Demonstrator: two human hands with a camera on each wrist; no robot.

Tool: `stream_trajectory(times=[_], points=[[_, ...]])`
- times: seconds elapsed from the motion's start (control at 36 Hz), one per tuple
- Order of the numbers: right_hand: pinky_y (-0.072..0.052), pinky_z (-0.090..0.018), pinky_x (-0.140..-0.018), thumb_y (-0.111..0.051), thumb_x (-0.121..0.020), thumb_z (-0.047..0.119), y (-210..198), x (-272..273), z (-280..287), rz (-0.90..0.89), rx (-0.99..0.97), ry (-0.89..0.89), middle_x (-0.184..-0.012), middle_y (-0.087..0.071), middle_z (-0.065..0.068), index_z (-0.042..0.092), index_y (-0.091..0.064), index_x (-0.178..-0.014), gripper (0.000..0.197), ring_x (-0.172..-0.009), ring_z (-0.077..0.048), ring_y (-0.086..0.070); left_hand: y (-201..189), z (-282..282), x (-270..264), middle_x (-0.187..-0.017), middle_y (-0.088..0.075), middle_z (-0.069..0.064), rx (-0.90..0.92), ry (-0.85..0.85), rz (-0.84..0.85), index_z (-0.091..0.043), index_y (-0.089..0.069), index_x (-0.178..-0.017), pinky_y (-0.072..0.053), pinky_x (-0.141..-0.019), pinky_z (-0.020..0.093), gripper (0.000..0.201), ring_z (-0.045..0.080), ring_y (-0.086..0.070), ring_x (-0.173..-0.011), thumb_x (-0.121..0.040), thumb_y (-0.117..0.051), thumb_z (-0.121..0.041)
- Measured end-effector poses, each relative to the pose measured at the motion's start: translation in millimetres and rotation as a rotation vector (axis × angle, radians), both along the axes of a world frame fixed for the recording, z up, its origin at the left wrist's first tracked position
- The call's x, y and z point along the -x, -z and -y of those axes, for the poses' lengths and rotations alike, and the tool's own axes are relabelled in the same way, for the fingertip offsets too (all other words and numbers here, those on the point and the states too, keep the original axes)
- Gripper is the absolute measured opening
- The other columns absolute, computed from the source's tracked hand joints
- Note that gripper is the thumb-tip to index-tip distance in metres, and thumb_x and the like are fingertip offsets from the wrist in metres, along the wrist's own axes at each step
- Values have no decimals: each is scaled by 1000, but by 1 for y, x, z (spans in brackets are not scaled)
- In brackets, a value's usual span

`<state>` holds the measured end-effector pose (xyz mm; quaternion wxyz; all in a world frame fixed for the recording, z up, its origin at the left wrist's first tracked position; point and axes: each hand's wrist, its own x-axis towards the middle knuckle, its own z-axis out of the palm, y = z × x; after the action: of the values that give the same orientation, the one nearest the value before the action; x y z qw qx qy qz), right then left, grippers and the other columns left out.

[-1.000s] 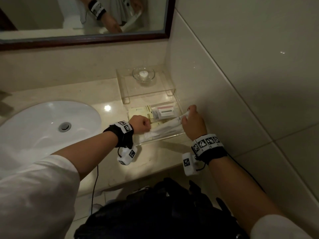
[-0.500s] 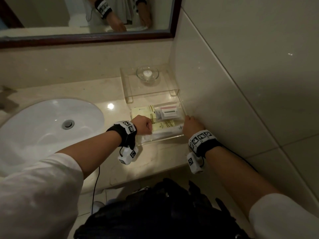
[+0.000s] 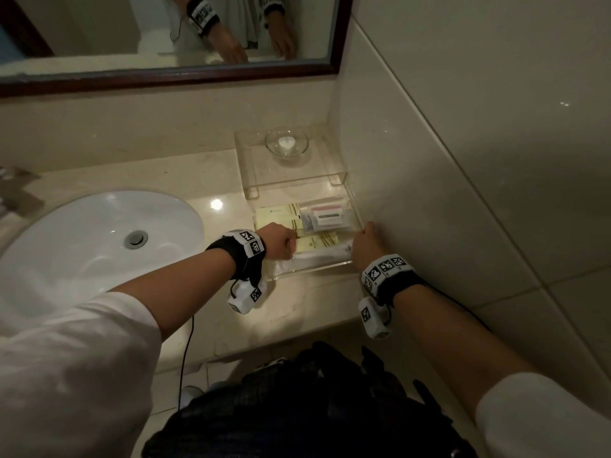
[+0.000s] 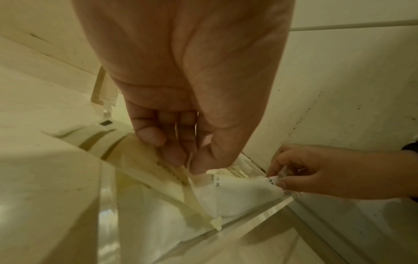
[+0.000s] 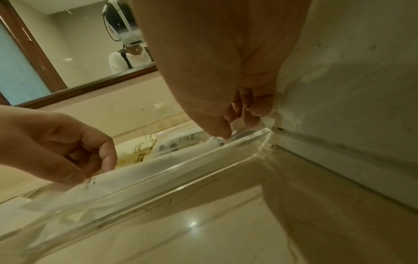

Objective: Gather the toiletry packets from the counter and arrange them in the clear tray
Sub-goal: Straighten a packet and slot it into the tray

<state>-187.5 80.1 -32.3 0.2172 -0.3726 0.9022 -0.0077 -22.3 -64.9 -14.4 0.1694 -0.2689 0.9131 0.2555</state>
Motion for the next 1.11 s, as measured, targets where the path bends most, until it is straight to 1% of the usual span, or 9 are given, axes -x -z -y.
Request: stream_trajectory(times=[0.17,0.28,0.39,0.47,0.56,0.67,0.78,1.0,1.11], points=[[-44,-31,-95,-52,-92,12,2,1,2,-90,-57,-80,-135,-30,-16,2,-47,-124,34,-112,-28,-51,0,2,-3,-104,-69,5,3,-28,-55,-10,-67,-98,-44,-86,25,19,21,-60,-102,-85,-54,-10],[-45,-35,-95,-53,-94,16,6,2,2,-86,-37,-93,-134,-30,-16,1,-47,-123,34,-110,-31,-53,0,4,-5,-101,-69,5,4,-30,-63,-9,-68,-97,-43,-81,23,18,20,-61,-98,-84,-55,-9],[-47,-40,-91,-52,-92,17,8,3,3,-7,59,-72,-128,-39,-20,1,-47,-122,34,-110,-36,-51,0,5,-8,-98,-71,5,23,-10,-64,-9,-69,-94,-45,-80,23,16,13,-56,-83,-80,-60,-9],[-47,-42,-89,-48,-92,16,7,2,2,16,72,-60,-127,-42,-23,1,-46,-121,32,-111,-39,-50,0,5,-9,-94,-70,5,39,-7,-63,-10,-68,-92,-44,-78,22,14,17,-58,-85,-80,-60,-8],[-47,-42,-90,-48,-92,15,7,0,1,29,60,-58,-127,-41,-21,2,-47,-122,33,-111,-38,-51,-1,6,-9,-88,-64,2,58,-23,-63,-17,-63,-87,-43,-76,23,14,16,-55,-83,-83,-54,-8],[-46,-41,-95,-49,-94,21,7,1,2,12,17,-80,-129,-33,-14,5,-47,-124,35,-111,-33,-51,-1,8,-11,-96,-66,0,47,3,-19,-18,-65,-92,-48,-82,28,17,17,-58,-88,-80,-57,-9],[-46,-42,-92,-50,-93,19,7,2,1,19,46,-59,-130,-38,-19,4,-46,-124,35,-111,-37,-52,-1,10,-13,-107,-61,3,29,70,34,-18,-65,-104,-50,-89,32,30,22,-60,-99,-77,-58,-5],[-47,-44,-91,-47,-91,15,10,3,1,28,67,-61,-129,-42,-22,3,-47,-124,35,-112,-39,-50,1,14,-17,-122,-47,0,187,202,123,-35,-55,-119,-44,-92,34,53,25,-43,-114,-72,-72,-20],[-47,-45,-92,-48,-91,17,13,4,1,31,75,-53,-129,-42,-22,4,-47,-123,34,-112,-39,-50,4,15,-19,-127,-45,0,186,177,97,-36,-55,-119,-43,-93,35,52,25,-42,-117,-73,-72,-17]])
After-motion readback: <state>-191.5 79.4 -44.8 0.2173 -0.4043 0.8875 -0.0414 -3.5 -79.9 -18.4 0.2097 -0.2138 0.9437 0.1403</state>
